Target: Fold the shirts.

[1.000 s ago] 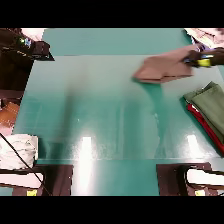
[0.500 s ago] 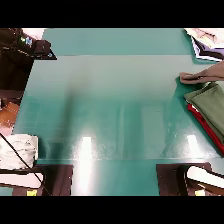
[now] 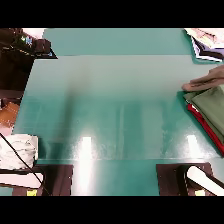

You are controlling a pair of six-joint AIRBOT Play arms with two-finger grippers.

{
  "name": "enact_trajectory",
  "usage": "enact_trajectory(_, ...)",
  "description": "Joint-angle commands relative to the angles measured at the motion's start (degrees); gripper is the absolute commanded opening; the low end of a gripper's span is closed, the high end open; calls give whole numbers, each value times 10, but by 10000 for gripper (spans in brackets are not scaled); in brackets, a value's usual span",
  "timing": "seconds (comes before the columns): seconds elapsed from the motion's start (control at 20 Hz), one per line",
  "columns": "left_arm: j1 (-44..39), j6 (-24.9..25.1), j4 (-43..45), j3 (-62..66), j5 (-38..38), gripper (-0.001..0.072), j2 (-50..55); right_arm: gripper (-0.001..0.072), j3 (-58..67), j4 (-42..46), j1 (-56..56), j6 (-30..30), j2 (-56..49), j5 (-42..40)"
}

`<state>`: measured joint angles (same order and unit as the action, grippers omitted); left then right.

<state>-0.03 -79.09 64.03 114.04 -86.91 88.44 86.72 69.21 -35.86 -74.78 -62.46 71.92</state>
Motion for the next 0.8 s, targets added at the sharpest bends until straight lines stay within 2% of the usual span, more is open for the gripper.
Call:
enact_trajectory(0.0,0,0,0,0,10,27,0,12,0,94,0,-20,20,65)
enact_trajectory(0.1,0,6,0,0,9,27,0,13,0,164,0,-38,19,102)
enact_trajectory(0.3,0,16,0,0,9,27,0,18,-1,316,0,-120,13,160)
enact_trajectory(0.35,0,16,0,0,9,27,0,40,-1,335,0,-124,13,168)
enact_trajectory(0.4,0,16,0,0,9,27,0,248,-2,350,-1,-124,13,168)
enact_trajectory(0.45,0,16,0,0,9,27,0,491,-2,360,-3,-123,13,168)
enact_trajectory(0.5,0,16,0,0,9,27,0,595,-2,358,-11,-123,13,169)
enact_trajectory(0.75,0,16,0,0,10,28,0,592,-1,332,-28,-146,19,165)
